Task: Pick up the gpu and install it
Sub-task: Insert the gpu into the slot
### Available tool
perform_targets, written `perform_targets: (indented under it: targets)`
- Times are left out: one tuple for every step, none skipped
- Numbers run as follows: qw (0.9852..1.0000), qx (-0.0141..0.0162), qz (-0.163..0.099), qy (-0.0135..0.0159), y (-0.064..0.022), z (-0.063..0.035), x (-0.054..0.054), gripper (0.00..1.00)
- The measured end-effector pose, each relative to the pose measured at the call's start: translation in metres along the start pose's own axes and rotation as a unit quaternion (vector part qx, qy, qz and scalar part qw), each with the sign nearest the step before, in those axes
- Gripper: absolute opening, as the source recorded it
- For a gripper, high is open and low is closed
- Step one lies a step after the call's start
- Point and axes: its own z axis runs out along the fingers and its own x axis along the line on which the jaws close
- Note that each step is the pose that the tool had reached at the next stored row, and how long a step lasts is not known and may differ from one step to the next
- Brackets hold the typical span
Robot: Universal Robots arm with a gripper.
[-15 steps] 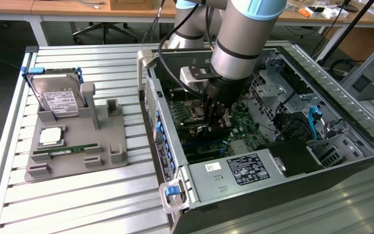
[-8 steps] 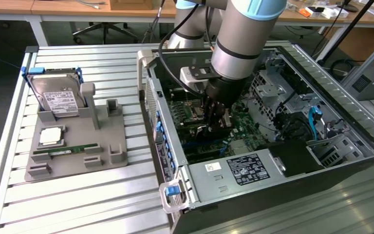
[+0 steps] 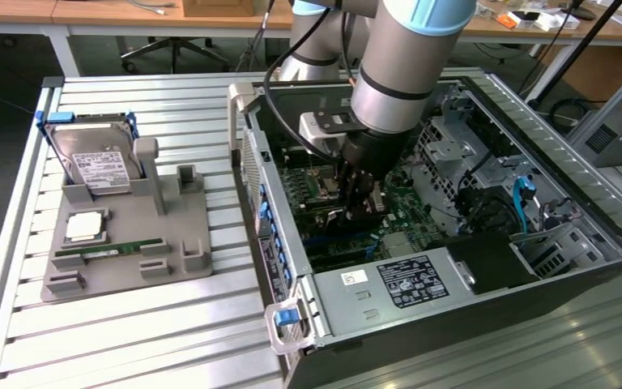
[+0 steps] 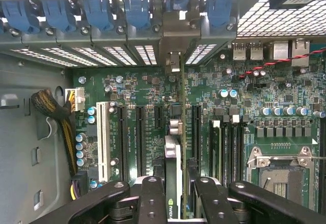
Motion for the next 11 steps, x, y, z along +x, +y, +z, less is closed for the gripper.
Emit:
perform_targets:
  targets:
    - [1.0,0.0,-0.001,0.0,0.0,0.0,0.0,0.27]
    - [1.0,0.0,-0.001,0.0,0.0,0.0,0.0,0.27]
    - [1.0,0.0001,-0.002,0.0,0.0,0.0,0.0,0.27]
    - [1.0,0.0001,-0.003,0.0,0.0,0.0,0.0,0.27]
    - [1.0,0.0001,-0.004,0.0001,0.0,0.0,0.0,0.27]
    - [1.0,0.0002,-0.006,0.0,-0.0001,0.0001,-0.0001,0.27]
    - [1.0,0.0002,-0.007,0.0001,0.0,0.0001,-0.0003,0.27]
    - [1.0,0.0002,-0.009,0.0002,-0.0001,0.0,-0.0005,0.27]
    - [0.9999,0.0002,-0.011,0.0003,-0.0002,0.0,-0.0009,0.27]
    - [0.9999,0.0003,-0.011,0.0003,-0.0002,0.0,-0.0009,0.27]
    - [0.9999,0.0003,-0.011,0.0002,-0.0003,0.0001,-0.001,0.27]
